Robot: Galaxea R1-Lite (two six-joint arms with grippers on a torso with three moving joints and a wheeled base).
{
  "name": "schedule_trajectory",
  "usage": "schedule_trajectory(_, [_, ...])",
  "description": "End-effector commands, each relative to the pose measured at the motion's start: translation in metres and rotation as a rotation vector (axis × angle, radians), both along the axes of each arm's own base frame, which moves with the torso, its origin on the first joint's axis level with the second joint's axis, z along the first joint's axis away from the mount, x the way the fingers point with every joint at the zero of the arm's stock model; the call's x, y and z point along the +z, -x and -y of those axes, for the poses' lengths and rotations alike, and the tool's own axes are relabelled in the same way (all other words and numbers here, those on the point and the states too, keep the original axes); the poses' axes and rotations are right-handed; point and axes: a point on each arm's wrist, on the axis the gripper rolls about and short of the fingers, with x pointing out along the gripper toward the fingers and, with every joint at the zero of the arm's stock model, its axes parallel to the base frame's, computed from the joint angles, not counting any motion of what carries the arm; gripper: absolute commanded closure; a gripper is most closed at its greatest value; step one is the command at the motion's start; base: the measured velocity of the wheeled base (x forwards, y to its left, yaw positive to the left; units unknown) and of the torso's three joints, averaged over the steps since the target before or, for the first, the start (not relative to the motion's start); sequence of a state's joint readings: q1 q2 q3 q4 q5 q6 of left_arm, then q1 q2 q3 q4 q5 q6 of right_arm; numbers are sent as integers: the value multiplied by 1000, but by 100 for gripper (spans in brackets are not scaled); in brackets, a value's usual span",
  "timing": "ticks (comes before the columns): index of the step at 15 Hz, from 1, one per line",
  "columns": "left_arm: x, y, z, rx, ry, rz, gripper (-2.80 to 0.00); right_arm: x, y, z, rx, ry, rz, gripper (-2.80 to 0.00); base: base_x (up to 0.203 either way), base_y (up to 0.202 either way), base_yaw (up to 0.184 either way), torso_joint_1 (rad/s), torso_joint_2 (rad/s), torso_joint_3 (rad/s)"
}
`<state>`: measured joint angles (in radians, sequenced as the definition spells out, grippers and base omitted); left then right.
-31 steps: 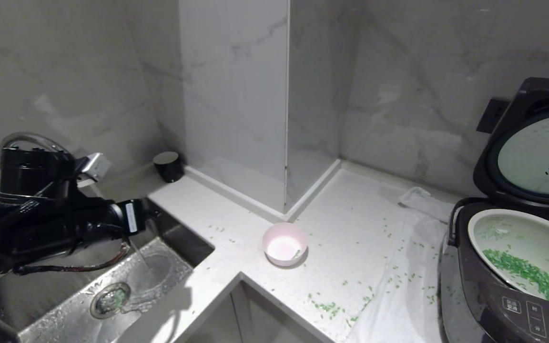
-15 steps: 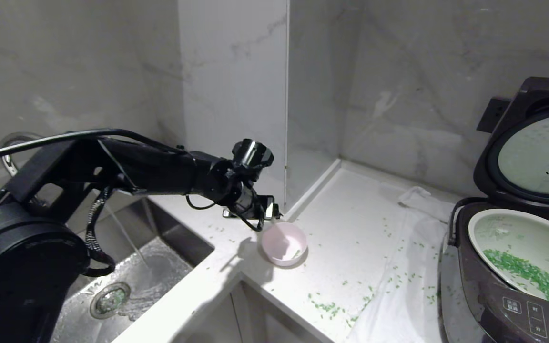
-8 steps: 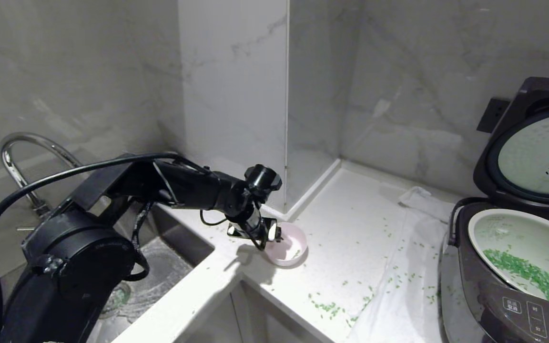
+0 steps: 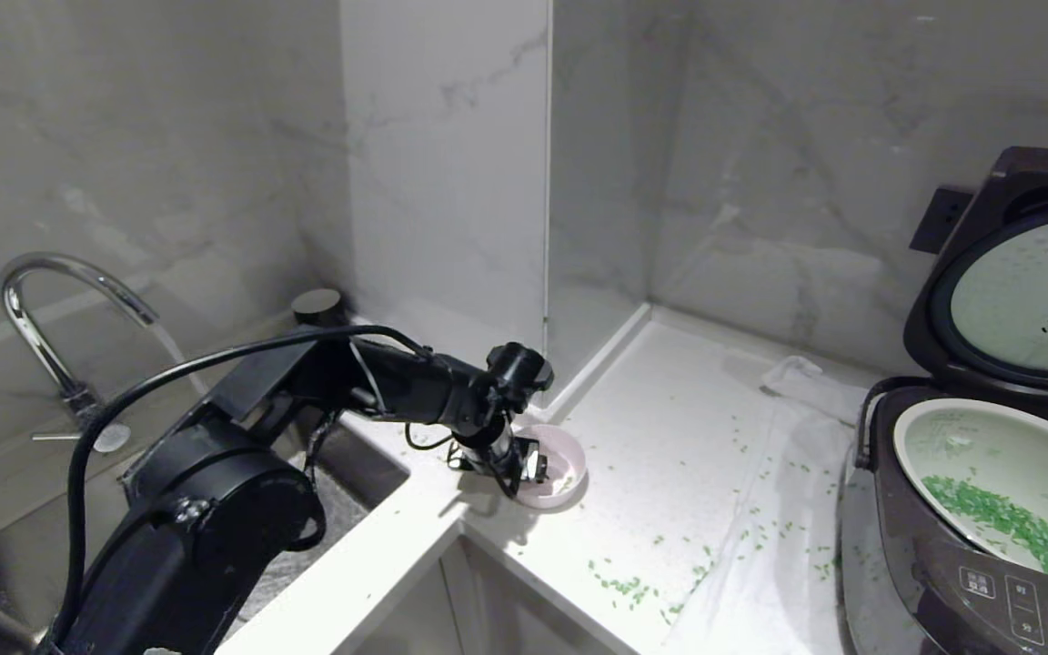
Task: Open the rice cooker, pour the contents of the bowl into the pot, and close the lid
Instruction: Pick up the bowl on the table
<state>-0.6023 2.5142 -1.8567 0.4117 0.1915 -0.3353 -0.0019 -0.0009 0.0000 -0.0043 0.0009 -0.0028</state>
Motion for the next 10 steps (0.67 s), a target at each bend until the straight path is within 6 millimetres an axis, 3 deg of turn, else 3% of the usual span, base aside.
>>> schedule_trajectory(1, [-11,0,1,1,-14,-19,0,0,0,0,1,0,-2,0,0,0,0,0,0,0])
schedule_trajectory(10, [-6,1,6,30,13,-12,0,0,0,0,1,0,-2,0,0,0,0,0,0,0])
